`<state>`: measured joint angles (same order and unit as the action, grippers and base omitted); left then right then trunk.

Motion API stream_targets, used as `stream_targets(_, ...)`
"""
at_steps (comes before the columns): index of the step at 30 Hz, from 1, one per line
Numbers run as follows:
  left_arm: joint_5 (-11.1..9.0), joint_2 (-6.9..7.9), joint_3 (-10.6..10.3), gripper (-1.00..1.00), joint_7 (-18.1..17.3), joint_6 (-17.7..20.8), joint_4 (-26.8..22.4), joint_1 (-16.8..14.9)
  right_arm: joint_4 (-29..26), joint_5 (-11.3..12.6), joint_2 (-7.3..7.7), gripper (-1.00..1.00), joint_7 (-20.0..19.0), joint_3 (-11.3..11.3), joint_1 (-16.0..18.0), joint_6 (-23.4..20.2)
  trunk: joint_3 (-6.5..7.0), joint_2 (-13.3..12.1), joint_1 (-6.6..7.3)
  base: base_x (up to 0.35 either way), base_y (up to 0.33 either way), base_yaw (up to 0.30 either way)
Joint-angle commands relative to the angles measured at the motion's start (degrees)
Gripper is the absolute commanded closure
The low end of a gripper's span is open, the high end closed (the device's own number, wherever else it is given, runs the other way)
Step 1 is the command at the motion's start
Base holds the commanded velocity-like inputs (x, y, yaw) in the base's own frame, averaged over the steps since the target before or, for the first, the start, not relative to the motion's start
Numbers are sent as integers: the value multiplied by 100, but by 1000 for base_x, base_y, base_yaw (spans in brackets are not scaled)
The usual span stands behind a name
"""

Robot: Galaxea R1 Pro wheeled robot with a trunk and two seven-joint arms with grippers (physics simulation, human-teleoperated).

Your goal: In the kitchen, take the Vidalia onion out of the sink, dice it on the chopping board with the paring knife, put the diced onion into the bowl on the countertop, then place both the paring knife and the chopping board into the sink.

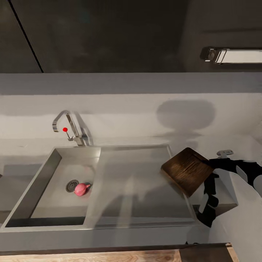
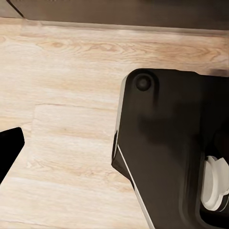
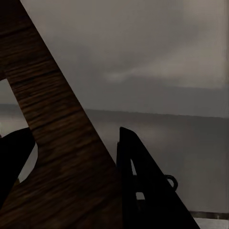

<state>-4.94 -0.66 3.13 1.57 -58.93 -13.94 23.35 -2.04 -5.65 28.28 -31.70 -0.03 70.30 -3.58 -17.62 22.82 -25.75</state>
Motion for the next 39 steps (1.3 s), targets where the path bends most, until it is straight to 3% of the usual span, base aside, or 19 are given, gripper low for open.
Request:
stream_targets(1, 19, -4, 30, -100, 1, -4, -12, 3, -7, -60, 2, 100, -20, 47, 1, -21, -9, 10, -4, 0, 0, 0)
stream_targets(16, 19, 3, 30, -100, -3, -4, -7, 3, -7, -50, 3, 100, -20, 40, 1, -20, 47, 10, -4, -49, 12, 0)
stream_targets(39, 19, 5, 31, -100, -1, -4, -12, 3, -7, -50, 2, 100, -23, 47, 1, -20, 247, 10, -4, -203, 176, 0)
